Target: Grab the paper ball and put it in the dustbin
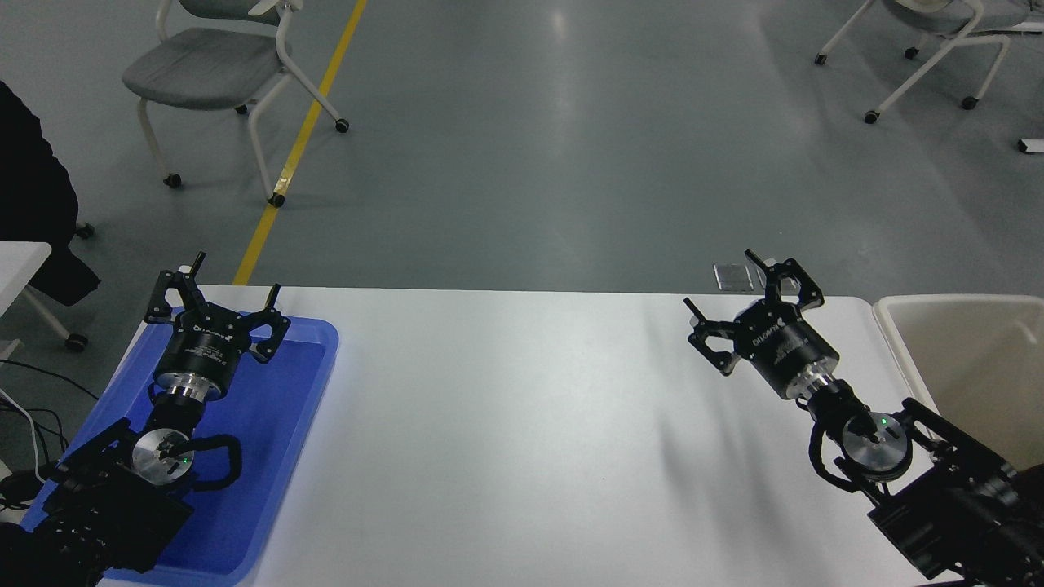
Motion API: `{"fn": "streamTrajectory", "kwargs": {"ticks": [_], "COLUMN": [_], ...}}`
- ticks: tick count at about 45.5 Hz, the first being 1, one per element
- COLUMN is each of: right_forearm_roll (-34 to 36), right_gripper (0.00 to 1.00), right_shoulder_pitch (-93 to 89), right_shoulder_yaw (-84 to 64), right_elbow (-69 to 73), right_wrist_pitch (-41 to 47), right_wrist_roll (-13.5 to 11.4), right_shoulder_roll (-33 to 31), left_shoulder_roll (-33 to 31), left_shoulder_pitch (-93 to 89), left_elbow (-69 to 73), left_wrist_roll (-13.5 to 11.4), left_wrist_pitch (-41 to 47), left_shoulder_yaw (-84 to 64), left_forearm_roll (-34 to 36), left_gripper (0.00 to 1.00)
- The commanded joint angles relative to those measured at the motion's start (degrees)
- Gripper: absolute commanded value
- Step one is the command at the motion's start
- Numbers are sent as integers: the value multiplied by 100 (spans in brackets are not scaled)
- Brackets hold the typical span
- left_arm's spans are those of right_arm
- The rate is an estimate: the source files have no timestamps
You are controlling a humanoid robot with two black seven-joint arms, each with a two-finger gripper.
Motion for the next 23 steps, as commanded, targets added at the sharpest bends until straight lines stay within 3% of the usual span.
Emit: {"fn": "streamTrajectory", "kwargs": {"ticks": [1, 23], "right_forearm_roll": [37, 37], "right_gripper": [100, 100], "right_shoulder_pitch": [-81, -90], "right_shoulder_yaw": [14, 14], "right_elbow": [-541, -726], "right_wrist_pitch": [475, 493], "right_wrist_roll": [-6, 2], "right_shoulder_roll": [16, -19], "left_shoulder_roll": [0, -9], "left_shoulder_pitch": [0, 0], "left_elbow": [-17, 0], "left_wrist_roll": [3, 3], "left_wrist_pitch": [0, 0], "left_shoulder_yaw": [0, 0], "left_forearm_roll": [0, 0], "left_gripper": [100, 100]}}
